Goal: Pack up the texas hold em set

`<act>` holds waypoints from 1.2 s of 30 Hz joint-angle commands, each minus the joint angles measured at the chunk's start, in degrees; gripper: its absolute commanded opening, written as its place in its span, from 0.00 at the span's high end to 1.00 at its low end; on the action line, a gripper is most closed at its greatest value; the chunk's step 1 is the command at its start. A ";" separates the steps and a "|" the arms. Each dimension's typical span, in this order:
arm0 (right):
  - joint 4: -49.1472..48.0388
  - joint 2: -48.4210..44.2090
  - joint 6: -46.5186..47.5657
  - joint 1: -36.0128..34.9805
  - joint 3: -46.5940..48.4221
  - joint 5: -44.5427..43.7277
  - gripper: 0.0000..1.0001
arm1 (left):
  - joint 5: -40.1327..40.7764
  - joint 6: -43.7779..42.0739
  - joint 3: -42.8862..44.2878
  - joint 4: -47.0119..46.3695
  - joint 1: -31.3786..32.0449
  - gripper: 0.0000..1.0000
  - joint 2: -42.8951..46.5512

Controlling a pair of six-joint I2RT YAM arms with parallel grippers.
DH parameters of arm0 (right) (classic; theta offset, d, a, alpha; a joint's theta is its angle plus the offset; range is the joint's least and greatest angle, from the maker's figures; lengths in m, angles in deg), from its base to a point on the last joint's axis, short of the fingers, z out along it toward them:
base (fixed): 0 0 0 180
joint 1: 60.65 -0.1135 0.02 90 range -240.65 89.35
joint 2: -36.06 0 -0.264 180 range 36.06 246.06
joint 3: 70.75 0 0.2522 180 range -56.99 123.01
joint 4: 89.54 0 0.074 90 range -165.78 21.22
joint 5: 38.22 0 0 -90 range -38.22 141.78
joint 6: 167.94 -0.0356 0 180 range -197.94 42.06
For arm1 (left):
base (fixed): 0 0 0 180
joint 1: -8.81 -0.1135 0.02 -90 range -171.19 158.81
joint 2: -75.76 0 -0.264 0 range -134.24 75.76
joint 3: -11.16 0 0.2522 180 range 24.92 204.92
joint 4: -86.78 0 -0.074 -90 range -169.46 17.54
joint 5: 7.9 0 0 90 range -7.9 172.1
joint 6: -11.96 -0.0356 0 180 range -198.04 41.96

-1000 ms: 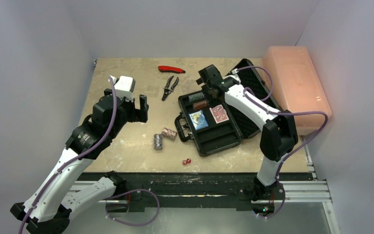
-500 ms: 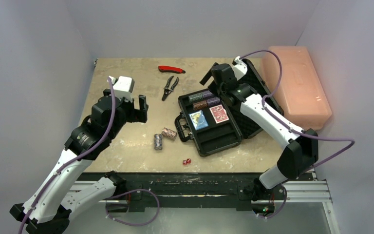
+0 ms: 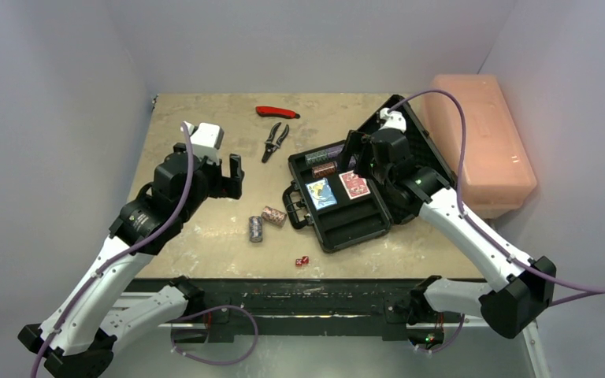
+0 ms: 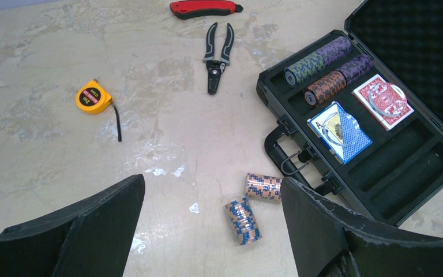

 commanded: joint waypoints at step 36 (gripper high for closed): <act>-0.15 11.20 10.33 -26.86 -7.05 12.11 0.17 | 2.85 0.27 -4.64 3.00 -0.31 0.14 6.00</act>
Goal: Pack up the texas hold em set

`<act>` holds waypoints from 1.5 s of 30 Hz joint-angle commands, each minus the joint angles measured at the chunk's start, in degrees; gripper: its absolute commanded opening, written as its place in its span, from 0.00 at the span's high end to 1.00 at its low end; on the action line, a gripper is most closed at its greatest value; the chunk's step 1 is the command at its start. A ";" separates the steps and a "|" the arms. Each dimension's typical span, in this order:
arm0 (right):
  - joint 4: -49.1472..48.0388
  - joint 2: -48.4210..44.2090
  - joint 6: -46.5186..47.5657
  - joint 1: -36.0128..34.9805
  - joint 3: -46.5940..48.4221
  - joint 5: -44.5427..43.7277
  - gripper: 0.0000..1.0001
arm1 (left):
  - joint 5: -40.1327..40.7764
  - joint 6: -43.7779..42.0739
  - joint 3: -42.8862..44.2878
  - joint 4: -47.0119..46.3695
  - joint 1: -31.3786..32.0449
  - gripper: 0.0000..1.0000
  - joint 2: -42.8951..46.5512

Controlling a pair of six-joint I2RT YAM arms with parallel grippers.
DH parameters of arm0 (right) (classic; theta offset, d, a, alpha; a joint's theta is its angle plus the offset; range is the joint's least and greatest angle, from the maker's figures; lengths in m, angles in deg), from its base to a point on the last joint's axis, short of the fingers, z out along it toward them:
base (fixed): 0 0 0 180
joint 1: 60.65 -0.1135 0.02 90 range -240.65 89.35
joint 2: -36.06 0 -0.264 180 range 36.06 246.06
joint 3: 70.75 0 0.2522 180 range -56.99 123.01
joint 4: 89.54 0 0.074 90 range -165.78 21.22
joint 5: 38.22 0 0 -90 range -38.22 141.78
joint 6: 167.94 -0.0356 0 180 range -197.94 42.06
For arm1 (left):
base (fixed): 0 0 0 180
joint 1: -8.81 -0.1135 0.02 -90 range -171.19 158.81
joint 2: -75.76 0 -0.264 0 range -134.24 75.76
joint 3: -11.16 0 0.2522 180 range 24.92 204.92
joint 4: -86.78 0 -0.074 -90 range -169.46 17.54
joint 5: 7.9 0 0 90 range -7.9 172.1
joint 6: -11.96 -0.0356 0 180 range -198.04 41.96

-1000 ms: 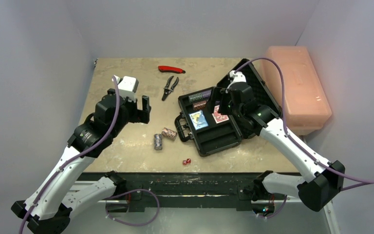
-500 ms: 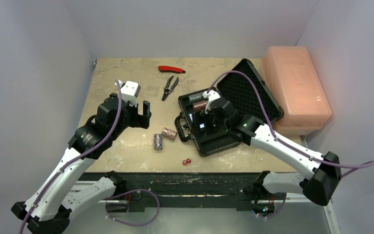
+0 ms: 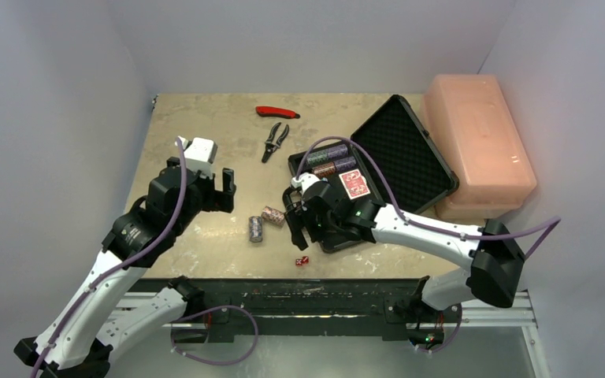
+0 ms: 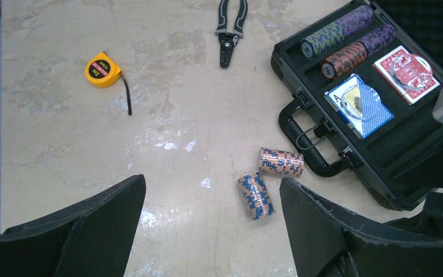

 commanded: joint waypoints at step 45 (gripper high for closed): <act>-1.49 15.26 -10.74 -7.83 2.01 -10.21 0.51 | 4.57 -0.72 -1.00 -1.72 -0.36 0.14 2.11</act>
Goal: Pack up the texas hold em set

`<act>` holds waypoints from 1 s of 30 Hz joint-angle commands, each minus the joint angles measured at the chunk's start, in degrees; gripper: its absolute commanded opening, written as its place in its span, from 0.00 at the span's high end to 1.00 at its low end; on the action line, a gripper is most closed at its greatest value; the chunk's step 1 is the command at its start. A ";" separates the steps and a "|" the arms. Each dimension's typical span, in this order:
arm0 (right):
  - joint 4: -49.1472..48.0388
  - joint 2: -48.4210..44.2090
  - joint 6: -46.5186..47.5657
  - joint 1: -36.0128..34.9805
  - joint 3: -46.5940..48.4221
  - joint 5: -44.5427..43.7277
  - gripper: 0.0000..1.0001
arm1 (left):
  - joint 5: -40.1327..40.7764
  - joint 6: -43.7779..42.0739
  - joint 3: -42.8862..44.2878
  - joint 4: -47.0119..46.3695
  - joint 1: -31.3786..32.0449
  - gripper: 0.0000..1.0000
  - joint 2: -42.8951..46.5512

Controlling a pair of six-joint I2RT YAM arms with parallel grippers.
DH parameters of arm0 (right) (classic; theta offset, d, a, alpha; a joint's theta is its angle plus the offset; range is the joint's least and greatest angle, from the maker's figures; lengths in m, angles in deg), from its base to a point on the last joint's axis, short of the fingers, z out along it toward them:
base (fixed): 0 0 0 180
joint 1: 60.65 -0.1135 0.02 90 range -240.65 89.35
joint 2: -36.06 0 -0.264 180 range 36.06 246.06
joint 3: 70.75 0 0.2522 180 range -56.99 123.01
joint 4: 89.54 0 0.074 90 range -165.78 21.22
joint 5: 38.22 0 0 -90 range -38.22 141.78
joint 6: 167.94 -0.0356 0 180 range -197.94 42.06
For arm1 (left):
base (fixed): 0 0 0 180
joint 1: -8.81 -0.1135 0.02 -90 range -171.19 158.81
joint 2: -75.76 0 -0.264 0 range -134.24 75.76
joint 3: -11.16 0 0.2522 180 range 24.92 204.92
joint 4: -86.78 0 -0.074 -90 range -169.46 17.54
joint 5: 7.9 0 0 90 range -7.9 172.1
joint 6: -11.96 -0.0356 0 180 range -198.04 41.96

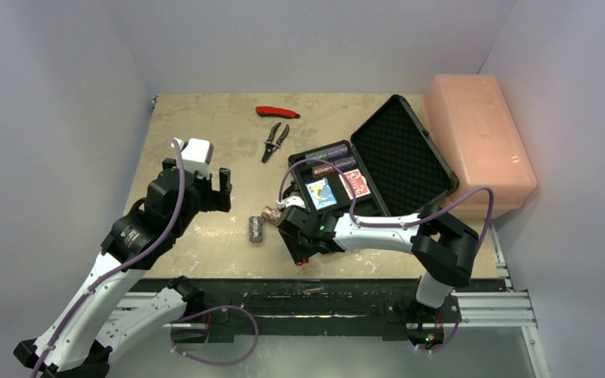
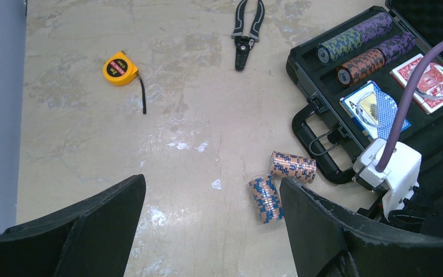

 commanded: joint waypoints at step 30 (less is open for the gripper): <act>4.00 -1.34 -4.47 -1.43 -0.09 -5.11 0.59 | 0.66 -0.60 -0.28 -1.44 -0.35 0.14 1.04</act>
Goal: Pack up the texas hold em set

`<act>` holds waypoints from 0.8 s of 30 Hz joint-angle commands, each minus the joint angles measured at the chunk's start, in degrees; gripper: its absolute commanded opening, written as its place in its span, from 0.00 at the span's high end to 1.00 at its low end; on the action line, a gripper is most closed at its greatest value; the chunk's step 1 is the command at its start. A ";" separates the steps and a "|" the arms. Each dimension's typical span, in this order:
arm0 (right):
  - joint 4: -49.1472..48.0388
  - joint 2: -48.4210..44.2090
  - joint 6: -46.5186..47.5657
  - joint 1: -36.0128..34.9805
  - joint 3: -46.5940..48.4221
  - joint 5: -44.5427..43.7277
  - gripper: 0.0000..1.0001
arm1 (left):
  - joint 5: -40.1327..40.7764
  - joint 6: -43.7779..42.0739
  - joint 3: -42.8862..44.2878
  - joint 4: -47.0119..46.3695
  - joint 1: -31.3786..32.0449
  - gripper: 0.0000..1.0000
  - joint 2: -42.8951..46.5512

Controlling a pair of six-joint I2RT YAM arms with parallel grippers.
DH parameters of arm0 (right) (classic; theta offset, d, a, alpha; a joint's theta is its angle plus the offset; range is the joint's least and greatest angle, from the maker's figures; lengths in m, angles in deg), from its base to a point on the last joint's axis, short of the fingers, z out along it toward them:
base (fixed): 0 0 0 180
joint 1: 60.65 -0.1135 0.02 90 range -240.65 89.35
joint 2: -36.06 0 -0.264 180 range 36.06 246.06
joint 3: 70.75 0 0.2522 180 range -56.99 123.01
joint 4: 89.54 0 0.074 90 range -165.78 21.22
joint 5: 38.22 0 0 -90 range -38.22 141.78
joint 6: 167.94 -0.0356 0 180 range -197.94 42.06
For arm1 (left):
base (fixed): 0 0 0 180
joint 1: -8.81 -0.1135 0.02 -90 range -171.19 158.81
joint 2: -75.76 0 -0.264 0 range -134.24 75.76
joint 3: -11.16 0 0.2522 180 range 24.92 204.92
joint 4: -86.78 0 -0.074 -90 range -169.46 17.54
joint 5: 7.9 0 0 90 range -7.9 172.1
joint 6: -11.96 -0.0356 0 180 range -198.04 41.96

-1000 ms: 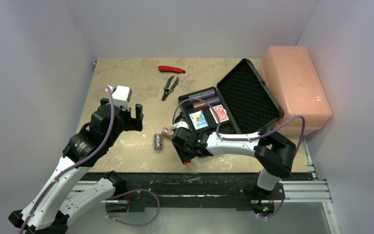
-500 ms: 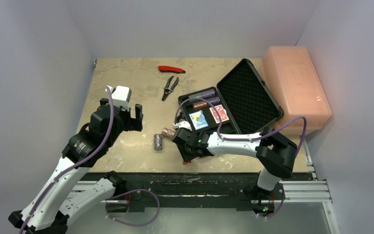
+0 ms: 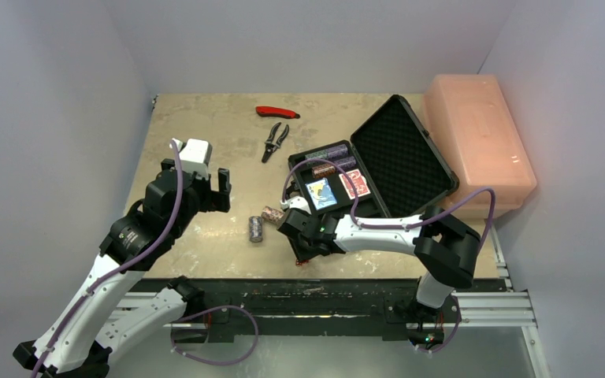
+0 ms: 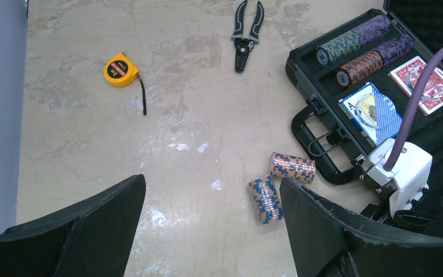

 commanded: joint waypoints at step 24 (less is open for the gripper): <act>2.04 -0.54 -2.51 -1.70 -0.58 -0.82 0.66 | 0.75 -0.47 -0.26 -1.46 -0.30 0.14 0.91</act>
